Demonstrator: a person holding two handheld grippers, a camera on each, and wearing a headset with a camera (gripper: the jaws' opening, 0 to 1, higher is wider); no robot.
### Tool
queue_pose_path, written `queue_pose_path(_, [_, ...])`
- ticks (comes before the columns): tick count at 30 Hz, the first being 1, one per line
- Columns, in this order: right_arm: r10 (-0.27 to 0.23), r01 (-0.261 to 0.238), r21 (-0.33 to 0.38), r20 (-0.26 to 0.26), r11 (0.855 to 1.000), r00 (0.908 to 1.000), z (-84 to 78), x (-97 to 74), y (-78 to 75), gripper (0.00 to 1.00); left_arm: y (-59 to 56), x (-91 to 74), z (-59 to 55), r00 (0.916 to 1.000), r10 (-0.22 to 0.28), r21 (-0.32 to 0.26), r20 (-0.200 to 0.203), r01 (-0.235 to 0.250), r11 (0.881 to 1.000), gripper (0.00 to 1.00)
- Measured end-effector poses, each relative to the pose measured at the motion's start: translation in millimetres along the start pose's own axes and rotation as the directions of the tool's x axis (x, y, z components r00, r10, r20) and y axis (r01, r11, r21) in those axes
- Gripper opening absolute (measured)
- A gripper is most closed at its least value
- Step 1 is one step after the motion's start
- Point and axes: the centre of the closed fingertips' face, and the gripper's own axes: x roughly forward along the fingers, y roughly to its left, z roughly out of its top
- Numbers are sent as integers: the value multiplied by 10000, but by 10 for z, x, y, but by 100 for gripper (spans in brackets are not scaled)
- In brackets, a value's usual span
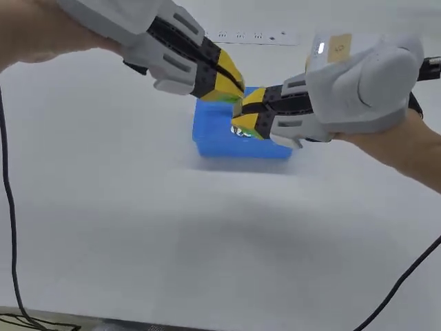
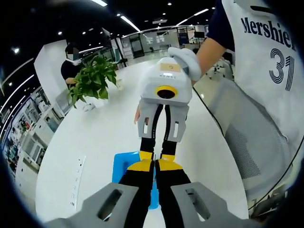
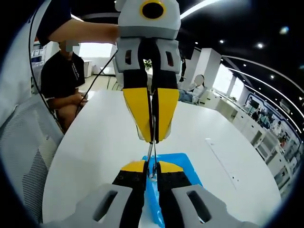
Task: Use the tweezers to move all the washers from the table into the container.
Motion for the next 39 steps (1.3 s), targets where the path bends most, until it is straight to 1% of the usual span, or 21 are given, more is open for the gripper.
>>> queue_pose_path(2, [-75,75,20,-34,10000,10000,-27,12,-71,9,66,23,-13,10000,19,39,11,-19,10000,6])
queue_pose_path(5, [-131,132,111,-89,9999,9999,-88,52,-161,9,160,76,-61,10000,47,5,68,-47,10000,6])
queue_pose_path(6, [-133,134,119,-112,9998,9998,-100,59,-169,9,169,85,-71,10000,51,3,67,-51,10000,6])
queue_pose_path(9, [-55,59,214,-203,9998,9998,-179,129,-204,9,222,146,-154,10000,22,-86,13,-22,10000,6])
queue_pose_path(12, [49,-41,302,-260,9995,9997,-242,198,-220,9,250,190,-234,10000,-33,-165,-66,32,9999,6])
queue_pose_path(16, [222,-206,419,-393,9989,9990,-336,311,-232,9,295,241,-366,9999,-21,-435,-104,16,9991,6])
queue_pose_path(22, [614,-585,495,-600,9971,9963,-492,470,-191,9,288,346,-602,9999,-38,-987,-100,28,9951,6])
queue_pose_path(24, [686,-649,583,-638,9962,9956,-538,511,-188,9,288,368,-644,9999,-25,-1041,-112,13,9946,6])
queue_pose_path(28, [747,-699,715,-671,9950,9950,-594,568,-198,9,315,403,-715,9999,-21,-1170,-107,8,9931,6])
queue_pose_path(32, [807,-746,840,-724,9937,9941,-637,596,-207,9,333,426,-758,9999,-33,-1293,-106,19,9916,6])
queue_pose_path(33, [785,-729,847,-646,9937,9948,-625,595,-211,9,335,428,-748,10000,-45,-1348,-24,41,9909,6])
queue_pose_path(36, [719,-657,898,-675,9938,9951,-626,586,-230,9,364,427,-746,10000,18,-1315,-58,-25,9913,6])
queue_pose_path(39, [596,-543,833,-630,9950,9962,-590,555,-250,9,377,410,-704,10000,72,-1237,-26,-75,9923,6])
